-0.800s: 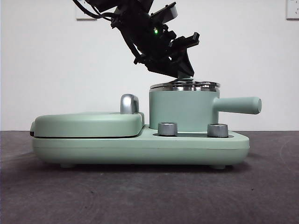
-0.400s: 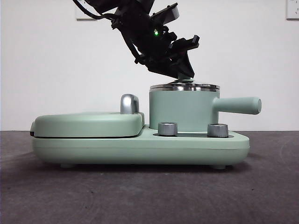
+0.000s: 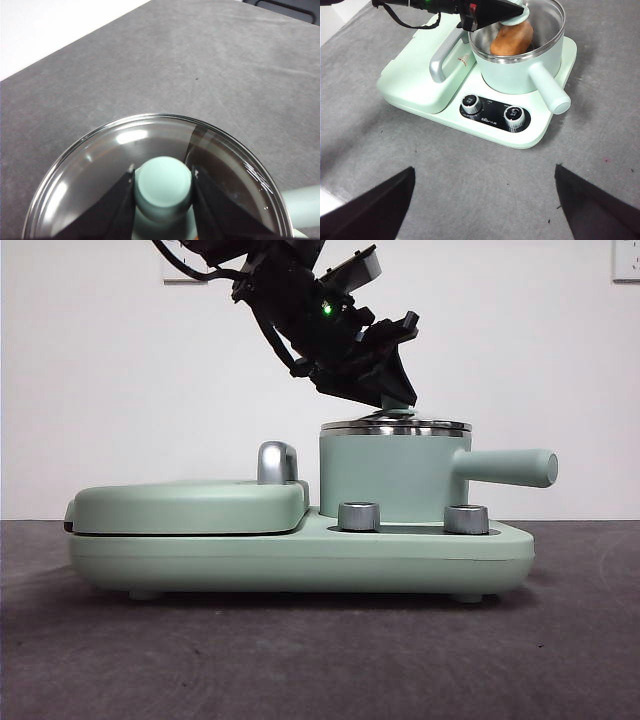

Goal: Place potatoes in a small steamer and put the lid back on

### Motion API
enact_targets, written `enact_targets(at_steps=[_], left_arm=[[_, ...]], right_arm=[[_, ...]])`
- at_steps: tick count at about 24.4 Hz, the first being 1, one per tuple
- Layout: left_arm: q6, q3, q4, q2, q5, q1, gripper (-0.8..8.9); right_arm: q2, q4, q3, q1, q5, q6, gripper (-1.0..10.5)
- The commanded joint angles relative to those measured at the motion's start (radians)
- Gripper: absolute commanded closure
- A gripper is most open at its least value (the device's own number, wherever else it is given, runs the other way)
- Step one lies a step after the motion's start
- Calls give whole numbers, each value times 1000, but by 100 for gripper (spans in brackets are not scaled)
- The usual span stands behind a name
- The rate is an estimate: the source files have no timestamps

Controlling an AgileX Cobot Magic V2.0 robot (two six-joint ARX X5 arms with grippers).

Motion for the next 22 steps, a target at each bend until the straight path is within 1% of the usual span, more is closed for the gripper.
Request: enact_targets(at_steps=[1, 10, 11, 16, 19, 20, 22], left_arm=[[-7, 23, -3, 35, 62, -27, 799], [-5, 23, 1, 35, 61, -27, 771], [-5, 23, 2, 35, 61, -27, 742], [-17, 30, 32, 35, 61, -27, 534], [-73, 70, 23, 35, 61, -27, 427], [-92, 83, 20, 35, 61, -26, 403], [-134, 123, 5, 35, 61, -26, 384]], right_arm=[[4, 10, 6, 7, 1, 10, 514], [4, 10, 6, 7, 1, 10, 514], [4, 10, 6, 7, 1, 10, 514], [4, 10, 6, 7, 1, 10, 514], [4, 10, 6, 7, 1, 10, 514], [4, 10, 6, 7, 1, 10, 514], [4, 10, 6, 7, 1, 10, 514]])
